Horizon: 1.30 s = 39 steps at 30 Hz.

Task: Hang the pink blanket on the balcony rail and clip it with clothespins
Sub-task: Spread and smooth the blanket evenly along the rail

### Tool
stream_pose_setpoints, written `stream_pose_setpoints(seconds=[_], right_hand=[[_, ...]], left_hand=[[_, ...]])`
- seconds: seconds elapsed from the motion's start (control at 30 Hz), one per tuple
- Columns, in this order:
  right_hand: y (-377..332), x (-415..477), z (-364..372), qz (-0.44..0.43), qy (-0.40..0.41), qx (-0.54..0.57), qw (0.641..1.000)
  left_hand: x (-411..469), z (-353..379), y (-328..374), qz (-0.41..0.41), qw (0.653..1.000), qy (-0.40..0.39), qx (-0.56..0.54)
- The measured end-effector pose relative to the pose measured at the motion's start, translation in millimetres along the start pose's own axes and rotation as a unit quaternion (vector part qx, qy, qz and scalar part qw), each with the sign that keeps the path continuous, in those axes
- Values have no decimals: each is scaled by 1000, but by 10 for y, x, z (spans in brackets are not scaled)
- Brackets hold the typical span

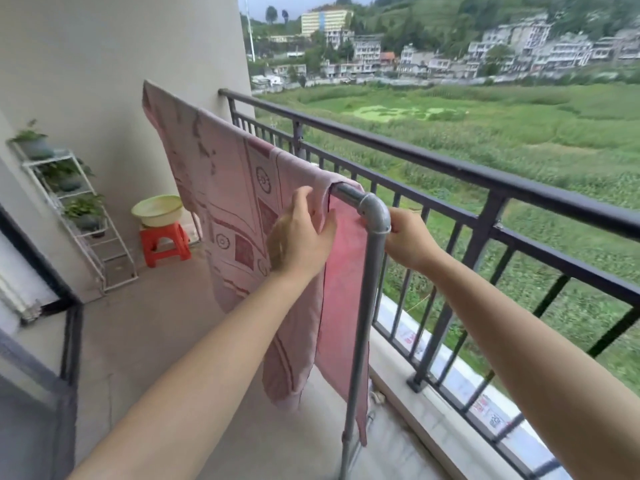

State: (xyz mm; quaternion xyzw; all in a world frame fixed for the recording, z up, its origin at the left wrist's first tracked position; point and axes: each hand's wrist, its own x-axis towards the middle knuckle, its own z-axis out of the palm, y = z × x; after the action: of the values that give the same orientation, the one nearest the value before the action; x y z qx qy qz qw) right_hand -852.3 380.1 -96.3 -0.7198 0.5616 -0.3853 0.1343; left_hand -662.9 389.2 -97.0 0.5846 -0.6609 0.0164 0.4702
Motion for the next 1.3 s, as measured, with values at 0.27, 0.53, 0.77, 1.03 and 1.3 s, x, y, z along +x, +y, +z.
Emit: stream_pose_setpoints(seconds=[0.27,0.53,0.77,1.03,1.3], right_hand=[[25,-110,195,106,-38,-22,993],[201,-195,355,188,-42,-29,981],[-254,96,-341,27,197,42,979],[-410,41,-370,-229,216,-192,930],[101,-218,-168,-170,42,-275,945]], left_hand=[[224,-120,45,104,994,25,-2],[81,-204,-9,48,994,-22,-93],[-497,-202,-544,29,998,-59,24],[-1077,36,-751,-45,981,-178,59],[-635,65,-350,-30,994,-96,36]])
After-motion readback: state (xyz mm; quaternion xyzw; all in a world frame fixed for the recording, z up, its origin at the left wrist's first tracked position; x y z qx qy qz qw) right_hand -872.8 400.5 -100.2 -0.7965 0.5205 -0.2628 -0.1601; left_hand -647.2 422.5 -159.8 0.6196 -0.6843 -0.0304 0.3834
